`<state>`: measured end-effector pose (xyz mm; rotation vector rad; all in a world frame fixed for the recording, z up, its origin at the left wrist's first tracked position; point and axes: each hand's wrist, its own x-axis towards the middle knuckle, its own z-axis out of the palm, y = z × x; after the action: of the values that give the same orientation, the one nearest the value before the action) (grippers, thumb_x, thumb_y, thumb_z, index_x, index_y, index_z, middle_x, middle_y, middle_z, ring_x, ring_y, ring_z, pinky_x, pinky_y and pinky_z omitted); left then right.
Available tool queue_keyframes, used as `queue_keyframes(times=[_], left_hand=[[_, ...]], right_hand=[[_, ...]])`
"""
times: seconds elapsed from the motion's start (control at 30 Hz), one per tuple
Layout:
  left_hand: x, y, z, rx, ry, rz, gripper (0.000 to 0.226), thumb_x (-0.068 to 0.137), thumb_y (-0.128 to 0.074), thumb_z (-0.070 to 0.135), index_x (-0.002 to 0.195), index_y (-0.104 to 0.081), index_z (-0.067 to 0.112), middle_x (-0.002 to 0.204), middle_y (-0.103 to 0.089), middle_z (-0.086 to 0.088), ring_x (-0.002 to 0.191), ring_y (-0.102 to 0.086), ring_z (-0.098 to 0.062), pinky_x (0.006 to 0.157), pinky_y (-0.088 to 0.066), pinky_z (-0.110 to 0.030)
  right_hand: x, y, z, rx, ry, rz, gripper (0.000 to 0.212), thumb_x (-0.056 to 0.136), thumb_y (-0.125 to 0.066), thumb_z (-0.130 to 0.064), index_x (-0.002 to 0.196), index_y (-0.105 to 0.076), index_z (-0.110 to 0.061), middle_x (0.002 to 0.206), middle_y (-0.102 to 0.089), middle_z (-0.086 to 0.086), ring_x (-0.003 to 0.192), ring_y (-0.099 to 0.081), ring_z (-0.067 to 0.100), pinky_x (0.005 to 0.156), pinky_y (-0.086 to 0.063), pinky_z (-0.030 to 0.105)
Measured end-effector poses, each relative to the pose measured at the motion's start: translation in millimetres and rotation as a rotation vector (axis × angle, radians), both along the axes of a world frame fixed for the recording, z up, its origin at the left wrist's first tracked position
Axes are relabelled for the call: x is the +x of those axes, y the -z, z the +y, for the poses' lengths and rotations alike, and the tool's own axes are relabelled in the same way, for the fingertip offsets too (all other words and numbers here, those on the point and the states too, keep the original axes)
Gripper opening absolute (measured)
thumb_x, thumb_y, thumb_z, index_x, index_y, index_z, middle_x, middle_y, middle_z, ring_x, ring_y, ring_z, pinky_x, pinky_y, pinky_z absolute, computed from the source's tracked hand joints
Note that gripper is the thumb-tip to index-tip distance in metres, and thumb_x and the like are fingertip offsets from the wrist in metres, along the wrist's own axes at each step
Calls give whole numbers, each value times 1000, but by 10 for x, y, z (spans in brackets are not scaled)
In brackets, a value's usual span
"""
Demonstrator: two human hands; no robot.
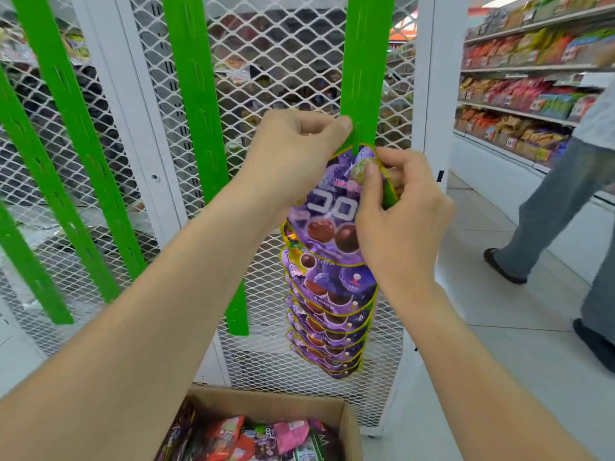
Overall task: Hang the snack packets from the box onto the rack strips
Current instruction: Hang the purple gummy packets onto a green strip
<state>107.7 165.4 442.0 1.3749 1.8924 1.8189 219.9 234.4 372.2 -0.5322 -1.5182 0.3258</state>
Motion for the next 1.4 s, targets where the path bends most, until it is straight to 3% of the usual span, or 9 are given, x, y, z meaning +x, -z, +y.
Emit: queue_keyframes(times=[0.1, 0.23, 0.4, 0.53, 0.73, 0.9, 1.07, 1.27, 1.4], left_hand=[[-64, 190, -46, -24, -197, 340, 18, 97, -70, 38, 93, -82, 25, 78, -77, 6, 68, -64, -3, 71, -52, -27], [-152, 708, -336, 32, -381, 706, 39, 94, -69, 31, 132, -68, 26, 120, -69, 1, 113, -62, -26, 99, -49, -44], [-310, 1847, -929, -10, -397, 620, 41, 94, -69, 7, 133, -65, 18, 121, -60, -3, 109, -60, -24, 93, -47, -35], [-590, 2742, -1188, -689, -258, 488, 27, 91, -65, 7, 106, -76, 27, 103, -74, 3, 95, -71, -23, 82, -55, -34], [-510, 3892, -1203, -1145, 93, 433, 20, 88, -59, 26, 69, -62, 32, 77, -66, 2, 85, -73, -32, 71, -60, -43], [-254, 4607, -1014, -1212, 175, 544, 40, 96, -64, 31, 133, -63, 19, 133, -66, -7, 124, -63, -32, 96, -54, -44], [-233, 4951, -938, -1296, 102, 643, 31, 101, -57, 28, 132, -60, 21, 125, -66, -11, 118, -65, -36, 93, -54, -48], [-380, 4804, -904, -1050, 10, 543, 18, 104, -55, 27, 113, -70, 29, 107, -76, -2, 101, -70, -30, 81, -58, -43], [-419, 4173, -826, -775, 200, 342, 5, 97, -73, 24, 94, -76, 27, 77, -71, 7, 70, -64, -11, 68, -54, -35]], right_hand=[[9, 130, -24, 46, 23, -10, 23, 95, -69, -17, 118, -68, -12, 107, -64, 4, 98, -63, 23, 88, -52, 43], [46, 525, -255, 238, -78, -237, 20, 85, -66, -1, 104, -70, -6, 100, -62, 10, 97, -59, 33, 83, -49, 49], [93, 1346, -591, 188, -486, -1317, 19, 87, -55, -28, 94, -70, -18, 88, -69, 6, 88, -67, 31, 73, -57, 43], [38, 1733, -720, 135, -601, -1773, 21, 92, -54, -28, 92, -69, -13, 91, -66, 15, 88, -66, 38, 74, -58, 47], [-76, 1973, -552, 120, -543, -1913, 16, 97, -52, -20, 81, -51, -16, 95, -65, 15, 91, -65, 36, 73, -55, 39], [-105, 2130, -336, 60, -547, -2004, 25, 100, -52, -18, 78, -39, -19, 74, -39, 1, 81, -48, 30, 69, -41, 34], [-54, 2251, -212, 62, -550, -2047, 12, 101, -54, -23, 90, -49, -20, 73, -33, 0, 61, -40, 21, 61, -38, 29], [-11, 2293, -149, 28, -535, -2055, 34, 100, -53, -15, 70, -37, -16, 70, -34, 1, 67, -43, 26, 65, -45, 33], [-9, 2284, -127, -70, -535, -1932, 16, 98, -57, -20, 92, -42, -18, 82, -39, 2, 89, -55, 31, 71, -45, 37]])
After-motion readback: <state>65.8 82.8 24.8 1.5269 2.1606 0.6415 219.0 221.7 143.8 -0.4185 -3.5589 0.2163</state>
